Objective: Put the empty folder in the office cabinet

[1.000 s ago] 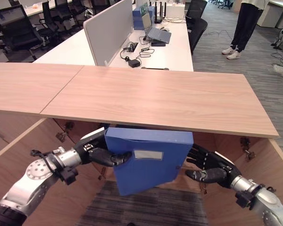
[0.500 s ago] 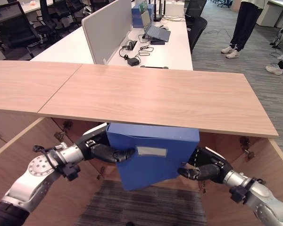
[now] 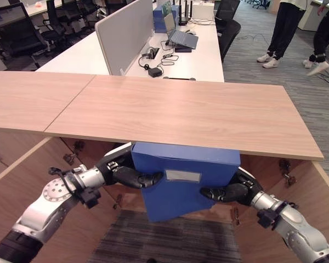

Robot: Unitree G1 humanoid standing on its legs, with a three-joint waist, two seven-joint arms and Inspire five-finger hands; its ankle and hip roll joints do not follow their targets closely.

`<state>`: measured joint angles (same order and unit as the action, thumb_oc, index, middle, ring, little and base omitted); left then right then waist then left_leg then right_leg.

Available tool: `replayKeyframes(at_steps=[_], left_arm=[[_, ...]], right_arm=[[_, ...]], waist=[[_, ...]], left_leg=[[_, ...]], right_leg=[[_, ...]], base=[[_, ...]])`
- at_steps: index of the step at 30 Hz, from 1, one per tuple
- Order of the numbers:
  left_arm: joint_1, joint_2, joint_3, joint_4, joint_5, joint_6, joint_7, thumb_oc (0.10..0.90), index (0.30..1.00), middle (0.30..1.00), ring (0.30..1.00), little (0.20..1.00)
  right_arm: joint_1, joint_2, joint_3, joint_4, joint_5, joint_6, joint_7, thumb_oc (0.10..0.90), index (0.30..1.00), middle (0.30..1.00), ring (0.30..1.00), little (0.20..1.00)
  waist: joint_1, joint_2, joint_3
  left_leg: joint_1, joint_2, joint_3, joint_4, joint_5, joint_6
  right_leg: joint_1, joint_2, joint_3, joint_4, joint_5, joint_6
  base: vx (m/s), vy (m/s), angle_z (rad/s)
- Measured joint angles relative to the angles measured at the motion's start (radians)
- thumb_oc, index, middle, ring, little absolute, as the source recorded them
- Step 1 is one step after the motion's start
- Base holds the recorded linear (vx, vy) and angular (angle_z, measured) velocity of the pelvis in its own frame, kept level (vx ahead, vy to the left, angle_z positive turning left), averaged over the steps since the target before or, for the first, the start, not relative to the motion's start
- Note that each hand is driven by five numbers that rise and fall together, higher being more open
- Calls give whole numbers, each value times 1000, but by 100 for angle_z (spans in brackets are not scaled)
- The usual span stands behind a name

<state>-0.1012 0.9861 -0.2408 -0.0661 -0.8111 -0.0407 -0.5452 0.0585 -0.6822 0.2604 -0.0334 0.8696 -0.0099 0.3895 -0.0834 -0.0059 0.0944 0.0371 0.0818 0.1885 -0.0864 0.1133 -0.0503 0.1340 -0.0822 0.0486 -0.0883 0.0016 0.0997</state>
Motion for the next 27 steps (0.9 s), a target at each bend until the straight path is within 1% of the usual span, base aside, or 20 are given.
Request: replayKeyframes(at_steps=[2, 4, 6, 11, 16, 17, 18, 23, 27], left_arm=[[0, -15, 0, 0, 0, 0, 10, 400, 300, 300, 300, 300], [-5, -69, -1, 16, -1, 0, 21, 400, 300, 300, 300, 300], [-5, -104, -4, 23, -1, 4, 37, 400, 300, 300, 300, 300], [-7, -138, -12, 25, -8, 4, 60, 400, 300, 300, 300, 300], [-7, -163, -12, 25, -9, 4, 71, 400, 300, 300, 300, 300], [-7, -171, -12, 25, -10, 4, 75, 400, 300, 300, 300, 300], [-7, -178, -12, 25, -10, 4, 76, 400, 300, 300, 300, 300], [-7, -184, -12, 26, -26, 10, 83, 400, 300, 300, 300, 300], [-7, -184, -9, 27, -48, 12, 86, 400, 300, 300, 300, 300]], right_arm=[[0, 7, 0, 1, 3, -5, -12, 800, 900, 900, 900, 900], [-1, 36, -2, 22, 33, -20, -29, 800, 900, 900, 900, 900], [-2, 63, 0, 50, 38, -28, -35, 800, 900, 900, 900, 900], [-7, 85, 17, 84, 38, -29, -40, 800, 900, 900, 900, 900], [-8, 86, 34, 87, 37, -28, -51, 800, 900, 900, 900, 900], [-8, 86, 36, 89, 37, -29, -53, 693, 740, 740, 740, 740], [-9, 86, 37, 90, 37, -28, -54, 400, 300, 300, 300, 300], [-12, 86, 42, 90, 37, -28, -53, 400, 300, 300, 300, 300], [-18, 76, 76, 90, 37, -25, -36, 400, 300, 300, 300, 300]], waist=[[-1, 1, 0], [0, 2, -1], [-1, 2, -1], [0, 3, -1], [-1, 3, -1], [-1, 3, -1], [-1, 3, -1], [-1, 3, -1], [-2, 3, -1]], left_leg=[[0, 0, 0, 0, 0, 0], [0, -1, 0, 0, 0, 0], [0, -1, 0, 0, 1, 1], [0, -1, 0, 0, 1, 2], [2, -1, 0, 0, 2, 2], [2, -1, 0, 0, 2, 3], [3, -1, 0, 0, 2, 3], [5, -1, 0, 0, 3, 4], [15, 0, 0, 0, 3, 4]], right_leg=[[0, 0, 0, 0, 0, 0], [1, -1, -1, 0, 0, 0], [1, 0, -1, 0, 0, 0], [1, -1, -1, 0, 2, -1], [2, -1, 0, 0, 3, -1], [2, -1, 0, 0, 3, -1], [2, -1, 2, 0, 4, -1], [3, -1, 5, 0, 6, -1], [12, -1, 6, 0, 6, 0]], base=[[0, 0, 0], [0, 0, 0], [0, 0, 0], [0, 0, 0], [0, 0, 0], [0, 0, 0], [0, 0, 0], [0, 0, 0], [0, 0, 0]])
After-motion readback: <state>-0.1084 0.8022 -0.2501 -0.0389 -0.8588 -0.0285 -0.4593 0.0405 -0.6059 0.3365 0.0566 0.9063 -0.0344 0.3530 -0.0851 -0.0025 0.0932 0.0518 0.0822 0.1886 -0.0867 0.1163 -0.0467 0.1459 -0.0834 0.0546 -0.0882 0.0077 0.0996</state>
